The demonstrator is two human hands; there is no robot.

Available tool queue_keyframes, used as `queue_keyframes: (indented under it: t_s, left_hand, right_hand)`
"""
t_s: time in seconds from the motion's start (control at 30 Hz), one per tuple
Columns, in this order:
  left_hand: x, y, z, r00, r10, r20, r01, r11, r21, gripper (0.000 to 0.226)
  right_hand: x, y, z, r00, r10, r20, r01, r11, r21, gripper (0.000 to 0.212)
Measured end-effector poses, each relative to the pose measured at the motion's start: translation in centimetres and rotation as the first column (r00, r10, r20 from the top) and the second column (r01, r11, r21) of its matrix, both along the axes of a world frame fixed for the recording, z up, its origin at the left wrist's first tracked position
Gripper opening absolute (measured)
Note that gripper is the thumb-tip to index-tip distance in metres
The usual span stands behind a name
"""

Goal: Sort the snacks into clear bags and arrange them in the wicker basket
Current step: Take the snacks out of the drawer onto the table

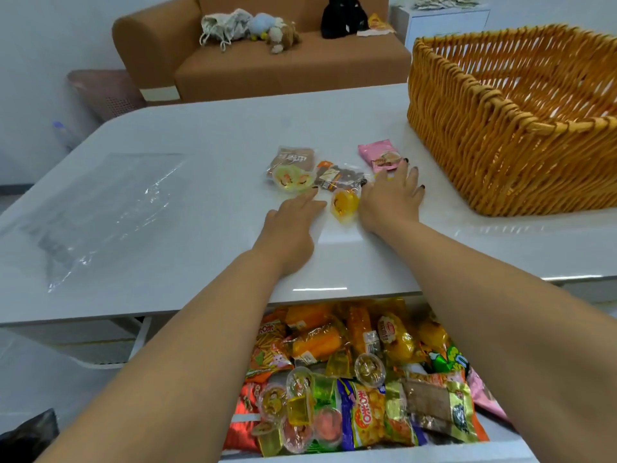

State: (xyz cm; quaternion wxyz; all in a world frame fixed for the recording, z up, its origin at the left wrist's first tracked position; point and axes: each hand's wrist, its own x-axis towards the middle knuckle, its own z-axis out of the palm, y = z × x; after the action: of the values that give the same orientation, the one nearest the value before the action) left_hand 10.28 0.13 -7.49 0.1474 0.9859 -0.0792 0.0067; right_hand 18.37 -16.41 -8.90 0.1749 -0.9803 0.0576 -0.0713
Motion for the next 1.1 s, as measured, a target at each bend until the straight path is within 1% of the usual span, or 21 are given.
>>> queue_keyframes:
  t_s: [0.07, 0.13, 0.2, 0.23, 0.3, 0.33, 0.4, 0.43, 0.47, 0.5, 0.53, 0.6, 0.63, 0.7, 0.73, 0.77, 0.83, 0.9, 0.93, 1.0, 1.1]
  left_hand:
    - [-0.3, 0.2, -0.2, 0.997, 0.056, 0.05, -0.051, 0.994, -0.097, 0.064]
    - [-1.3, 0.2, -0.3, 0.983, 0.142, 0.115, -0.12, 0.976, -0.183, 0.057]
    - [-2.9, 0.2, -0.4, 0.967, 0.218, 0.132, -0.183, 0.954, -0.237, 0.05]
    - [-4.1, 0.3, -0.5, 0.967, 0.226, 0.116, -0.192, 0.949, -0.25, 0.048]
    - [-7.4, 0.7, -0.7, 0.985, 0.139, 0.099, -0.11, 0.961, -0.255, 0.045]
    - [-9.4, 1.0, -0.8, 0.993, 0.06, 0.098, -0.037, 0.974, -0.225, 0.045]
    - [-13.1, 2.0, -0.8, 0.994, -0.088, 0.057, 0.095, 0.988, -0.119, 0.051]
    - [-14.6, 2.5, -0.6, 0.991, -0.133, 0.015, 0.134, 0.988, -0.08, 0.059]
    - [-15.8, 3.1, -0.4, 0.988, -0.151, -0.037, 0.148, 0.987, -0.065, 0.067]
    - [-16.9, 3.5, -0.1, 0.987, -0.13, -0.095, 0.122, 0.989, -0.084, 0.071]
    - [-17.9, 3.7, 0.3, 0.987, -0.086, -0.135, 0.068, 0.989, -0.134, 0.072]
    - [-19.3, 3.9, 0.4, 0.99, -0.01, -0.142, -0.023, 0.972, -0.233, 0.069]
    - [-19.6, 3.7, 0.3, 0.991, 0.018, -0.129, -0.047, 0.973, -0.226, 0.068]
    - [-19.8, 2.9, -0.3, 0.99, 0.066, -0.128, -0.089, 0.979, -0.186, 0.069]
    - [-19.6, 2.2, -0.5, 0.987, 0.073, -0.144, -0.097, 0.981, -0.166, 0.074]
    - [-19.4, 1.4, -0.7, 0.983, 0.052, -0.174, -0.08, 0.985, -0.154, 0.081]
    - [-19.2, -0.5, -1.6, 0.963, -0.044, -0.267, 0.005, 0.989, -0.145, 0.094]
    - [-19.2, -1.5, -3.0, 0.917, -0.122, -0.379, 0.102, 0.992, -0.073, 0.103]
    - [-19.2, -1.6, -3.6, 0.895, -0.124, -0.429, 0.118, 0.992, -0.039, 0.106]
    - [-18.6, -1.1, -4.7, 0.852, -0.08, -0.518, 0.084, 0.996, -0.015, 0.11]
    - [-17.7, -0.4, -5.9, 0.826, -0.024, -0.563, 0.059, 0.997, 0.043, 0.117]
  right_hand:
    - [-0.3, -0.1, 0.3, 0.993, -0.01, 0.115, -0.001, 0.995, 0.098, 0.053]
    - [-1.2, -0.5, 0.6, 0.965, -0.053, 0.256, -0.018, 0.964, 0.266, 0.05]
    - [-3.0, -1.2, 0.7, 0.953, -0.044, 0.3, -0.071, 0.929, 0.363, 0.049]
    - [-4.2, -1.5, 0.8, 0.959, 0.015, 0.284, -0.121, 0.925, 0.36, 0.05]
    - [-7.4, -2.2, 0.6, 0.946, 0.235, 0.222, -0.293, 0.914, 0.282, 0.058]
    - [-9.6, -2.8, 0.7, 0.906, 0.379, 0.189, -0.414, 0.885, 0.211, 0.063]
    - [-13.9, -4.3, 0.4, 0.77, 0.631, 0.098, -0.635, 0.772, 0.022, 0.071]
    - [-15.9, -5.3, -0.2, 0.703, 0.71, 0.035, -0.706, 0.703, -0.084, 0.074]
    - [-17.8, -6.2, -1.0, 0.646, 0.763, -0.018, -0.751, 0.632, -0.193, 0.076]
    - [-19.5, -6.9, -1.8, 0.598, 0.798, -0.076, -0.776, 0.553, -0.303, 0.079]
    - [-20.7, -7.4, -2.7, 0.564, 0.811, -0.155, -0.792, 0.479, -0.379, 0.085]
    - [-22.0, -7.2, -3.6, 0.504, 0.833, -0.229, -0.831, 0.395, -0.393, 0.096]
    - [-22.2, -6.6, -3.7, 0.478, 0.84, -0.258, -0.853, 0.374, -0.364, 0.099]
    - [-22.2, -5.2, -3.8, 0.441, 0.844, -0.305, -0.89, 0.367, -0.272, 0.099]
    - [-22.3, -4.6, -4.0, 0.432, 0.812, -0.393, -0.902, 0.396, -0.173, 0.098]
    - [-22.3, -4.1, -4.4, 0.428, 0.786, -0.447, -0.897, 0.428, -0.108, 0.098]
    - [-22.0, -3.6, -5.0, 0.45, 0.758, -0.473, -0.879, 0.468, -0.088, 0.095]
    - [-21.6, -3.8, -5.2, 0.478, 0.716, -0.509, -0.854, 0.515, -0.077, 0.089]
    - [-21.5, -4.0, -5.3, 0.489, 0.685, -0.539, -0.837, 0.542, -0.07, 0.09]
    - [-21.2, -4.1, -5.4, 0.496, 0.632, -0.596, -0.818, 0.571, -0.075, 0.097]
    - [-20.9, -3.9, -5.4, 0.478, 0.602, -0.64, -0.822, 0.563, -0.085, 0.104]
